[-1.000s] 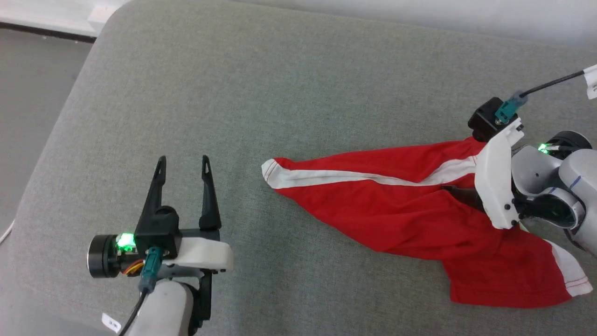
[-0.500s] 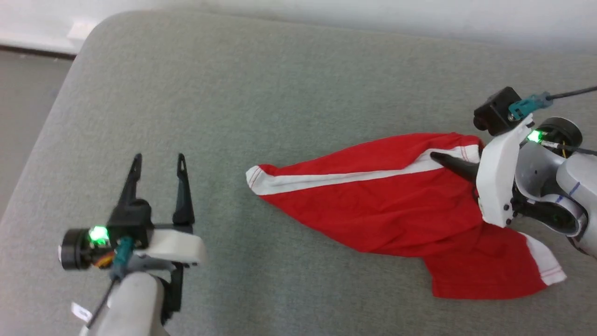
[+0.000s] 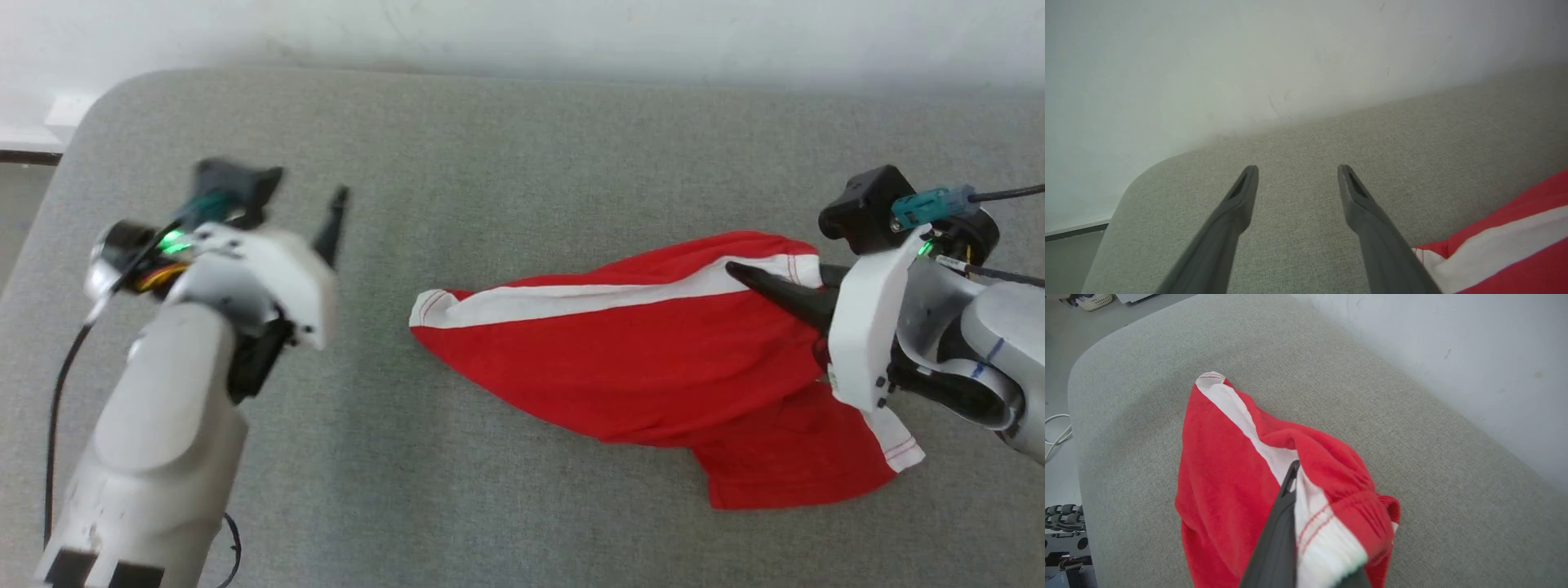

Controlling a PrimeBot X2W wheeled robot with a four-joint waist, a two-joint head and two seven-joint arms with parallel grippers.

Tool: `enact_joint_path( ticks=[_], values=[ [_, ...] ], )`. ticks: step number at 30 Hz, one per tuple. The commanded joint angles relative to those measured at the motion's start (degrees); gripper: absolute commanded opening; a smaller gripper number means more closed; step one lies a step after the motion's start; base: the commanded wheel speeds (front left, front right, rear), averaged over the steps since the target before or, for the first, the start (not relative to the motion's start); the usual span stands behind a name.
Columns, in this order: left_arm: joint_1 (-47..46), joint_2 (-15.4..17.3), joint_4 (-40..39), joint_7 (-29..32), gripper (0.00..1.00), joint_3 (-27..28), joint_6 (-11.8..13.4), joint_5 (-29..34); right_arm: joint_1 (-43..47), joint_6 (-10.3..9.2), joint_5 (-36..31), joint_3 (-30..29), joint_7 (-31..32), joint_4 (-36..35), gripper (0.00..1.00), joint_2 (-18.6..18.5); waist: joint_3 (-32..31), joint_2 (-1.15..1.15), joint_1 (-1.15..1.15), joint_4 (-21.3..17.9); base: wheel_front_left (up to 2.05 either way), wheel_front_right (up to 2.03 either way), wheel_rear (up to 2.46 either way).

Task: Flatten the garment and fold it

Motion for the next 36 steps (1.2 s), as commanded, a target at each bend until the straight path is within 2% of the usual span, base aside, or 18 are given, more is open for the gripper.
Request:
enact_joint_path(
  ticks=[1, 7, 13, 19, 26, 27, 28, 29, 36],
  values=[
    [-1.87, 0.52, 0.45, 3.13, 1.0, -3.74, -0.34, -2.49, -1.26, -0.11, -0.53, 0.46, -0.69, 0.1, 0.0, 0.72, 0.77, 0.0, 0.01, -0.65, 0.0, 0.0, 0.0],
    [-9.51, 6.35, 0.75, 18.1, 1.0, -21.83, -0.39, -17.32, -3.88, -0.11, -1.49, 1.85, -1.83, 0.4, 0.0, 2.56, 3.17, 0.0, 0.01, -2.32, 0.0, 0.0, 0.0],
    [-15.43, 11.39, 3.04, 27.91, 1.0, -34.53, -0.4, -26.55, -6.42, -0.11, -2.7, 2.71, -2.44, 0.64, 0.0, 5.03, 5.55, 0.0, 0.01, -4.73, 0.0, 0.0, 0.0],
    [-19.26, 13.64, 2.84, 32.68, 1.0, -44.63, -0.4, -33.48, -7.54, -0.11, -3.68, 3.09, -2.63, 0.94, 0.0, 6.73, 7.14, 0.0, 0.01, -6.3, 0.0, 0.0, 0.0],
    [-21.54, 14.41, 2.68, 33.68, 1.0, -53.53, -0.4, -38.83, -7.36, -0.11, -5.09, 3.2, -2.29, 1.57, 0.0, 7.75, 8.31, 0.0, 0.01, -6.91, 0.0, 0.0, 0.0],
    [-21.84, 14.48, 2.49, 33.61, 0.46, -54.51, -0.4, -39.57, -7.26, -0.11, -5.24, 3.2, -2.25, 1.62, 0.0, 7.79, 8.39, 0.0, 0.01, -6.88, 0.0, 0.0, 0.0],
    [-22.14, 14.55, 2.35, 33.38, 0.2, -55.14, -0.4, -40.47, -7.2, -0.11, -5.37, 3.2, -2.23, 1.68, 0.0, 7.79, 8.45, 0.0, 0.01, -6.84, 0.0, 0.0, 0.0],
    [-22.45, 14.63, 2.26, 33.13, 0.0, -55.68, -0.4, -41.25, -7.14, -0.11, -5.46, 3.21, -2.21, 1.76, 0.0, 7.77, 8.45, 0.0, 0.01, -6.78, 0.0, 0.0, 0.0],
    [-24.52, 15.64, 2.21, 28.83, 0.0, -57.35, -0.4, -45.68, -6.68, -0.11, -5.85, 3.21, -3.34, 2.3, 0.0, 7.59, 7.08, 0.0, 0.01, -6.1, 0.0, 0.0, 0.0]
  ],
)
